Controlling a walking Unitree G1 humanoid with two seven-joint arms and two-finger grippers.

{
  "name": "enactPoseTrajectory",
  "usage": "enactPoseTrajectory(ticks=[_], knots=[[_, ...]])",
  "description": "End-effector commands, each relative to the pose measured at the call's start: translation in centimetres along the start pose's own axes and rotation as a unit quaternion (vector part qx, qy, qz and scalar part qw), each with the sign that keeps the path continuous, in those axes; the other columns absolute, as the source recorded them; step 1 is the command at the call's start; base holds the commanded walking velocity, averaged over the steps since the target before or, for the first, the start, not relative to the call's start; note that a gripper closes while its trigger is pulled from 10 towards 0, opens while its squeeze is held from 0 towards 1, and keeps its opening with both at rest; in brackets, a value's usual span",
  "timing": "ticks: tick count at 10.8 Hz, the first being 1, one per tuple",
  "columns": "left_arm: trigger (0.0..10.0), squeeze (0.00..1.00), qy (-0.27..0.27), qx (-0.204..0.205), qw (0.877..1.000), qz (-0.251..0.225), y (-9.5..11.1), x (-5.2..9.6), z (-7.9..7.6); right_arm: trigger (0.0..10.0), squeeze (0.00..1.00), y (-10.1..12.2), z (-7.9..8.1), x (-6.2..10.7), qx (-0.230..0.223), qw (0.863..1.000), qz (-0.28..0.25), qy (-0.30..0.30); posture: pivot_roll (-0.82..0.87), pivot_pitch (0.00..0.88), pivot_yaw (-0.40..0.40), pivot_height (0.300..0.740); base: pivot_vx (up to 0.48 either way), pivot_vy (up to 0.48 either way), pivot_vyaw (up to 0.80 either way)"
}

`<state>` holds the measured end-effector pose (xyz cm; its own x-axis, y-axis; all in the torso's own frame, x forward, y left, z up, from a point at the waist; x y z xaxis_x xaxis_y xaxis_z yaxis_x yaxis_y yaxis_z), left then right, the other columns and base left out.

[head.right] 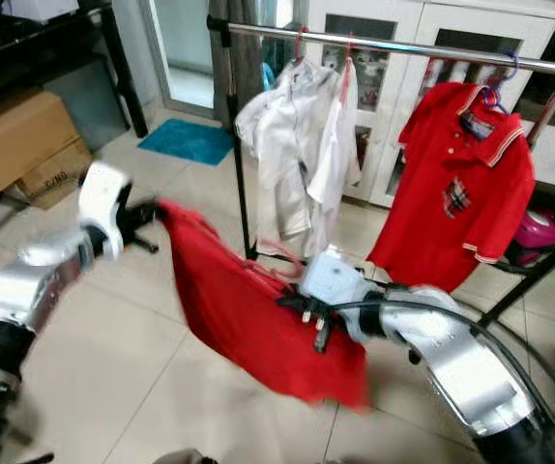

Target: Hang hanger

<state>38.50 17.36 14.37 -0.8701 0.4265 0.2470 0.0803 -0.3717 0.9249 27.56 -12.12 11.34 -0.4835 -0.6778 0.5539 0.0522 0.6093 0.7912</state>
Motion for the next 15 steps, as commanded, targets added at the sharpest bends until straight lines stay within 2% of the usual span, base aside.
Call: enactPoseTrajectory(ticks=[1,2,3,4,5,6,8,9,12,15], knots=[[0.0,0.0,0.047,-0.052,0.997,-0.014,2.0,1.0,3.0,0.0,0.0,-3.9,0.2,0.3,-0.017,0.996,0.09,0.011,-0.05,0.0,0.077,0.74,0.0,0.0,0.0],[0.0,0.0,0.0,-0.095,0.995,0.004,1.5,0.2,0.9,0.0,0.0,-3.7,-0.4,-0.5,0.001,0.994,0.105,0.013,-0.05,0.0,0.077,0.74,0.0,0.0,0.0],[0.0,0.0,-0.079,-0.136,0.987,0.027,0.0,-0.7,-2.8,0.0,0.0,-2.6,-1.5,-1.7,0.007,0.995,0.103,-0.001,-0.05,0.0,0.074,0.74,0.0,0.0,0.0],[0.0,0.0,-0.118,-0.166,0.978,0.042,-1.3,-1.0,-4.9,0.0,0.0,-1.6,-2.4,-2.4,-0.013,0.996,0.087,-0.022,-0.05,0.0,0.068,0.74,0.0,0.0,0.0],[0.0,0.0,-0.12,-0.175,0.976,0.044,-1.8,-1.2,-5.8,0.0,0.0,-1.2,-2.4,-2.8,-0.033,0.996,0.082,-0.024,-0.05,0.0,0.057,0.74,0.0,0.0,0.0],[0.0,0.0,-0.131,-0.181,0.974,0.033,-1.8,-1.4,-7.1,0.0,0.0,-2.6,-1.6,-3.5,-0.028,0.992,0.124,0.003,-0.06,0.0,0.058,0.74,0.0,0.0,0.0],[0.0,0.0,-0.146,-0.196,0.969,0.031,-1.8,-1.4,-7.8,0.0,0.0,-3.9,-1.3,-4.3,-0.014,0.985,0.17,0.025,-0.06,0.0,0.06,0.74,0.0,0.0,0.0],[0.0,0.0,-0.141,-0.203,0.968,0.03,-1.8,-1.6,-7.9,0.0,0.0,-4.9,-1.4,-5.2,0.012,0.975,0.22,0.034,-0.06,0.0,0.051,0.74,0.0,0.0,0.0],[0.0,0.0,-0.141,-0.212,0.966,0.034,-1.9,-1.4,-8.2,0.0,0.0,-6.8,-0.9,-5.6,0.053,0.955,0.287,0.052,-0.06,0.0,0.043,0.74,0.0,0.0,0.0],[0.0,0.0,-0.12,-0.219,0.965,0.079,-4.1,-0.6,-6.5,0.0,0.0,-5.5,-1.5,-5.4,-0.01,0.974,0.224,0.028,-0.06,0.0,0.044,0.74,0.0,0.0,0.0]])
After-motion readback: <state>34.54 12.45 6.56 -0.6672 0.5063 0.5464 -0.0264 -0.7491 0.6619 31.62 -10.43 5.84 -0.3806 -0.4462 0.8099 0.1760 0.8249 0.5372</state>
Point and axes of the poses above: a point about 5 cm out from each wrist's last joint towards the gripper, its own x axis pointing back from the gripper into the wrist, its own y axis along the axis of the wrist's last joint, z = x × y, the point moved 4 cm from there along -x, pointing out of the wrist towards the gripper, and after that the axes turned 4 degrees about -x, right-handed, at the moved point
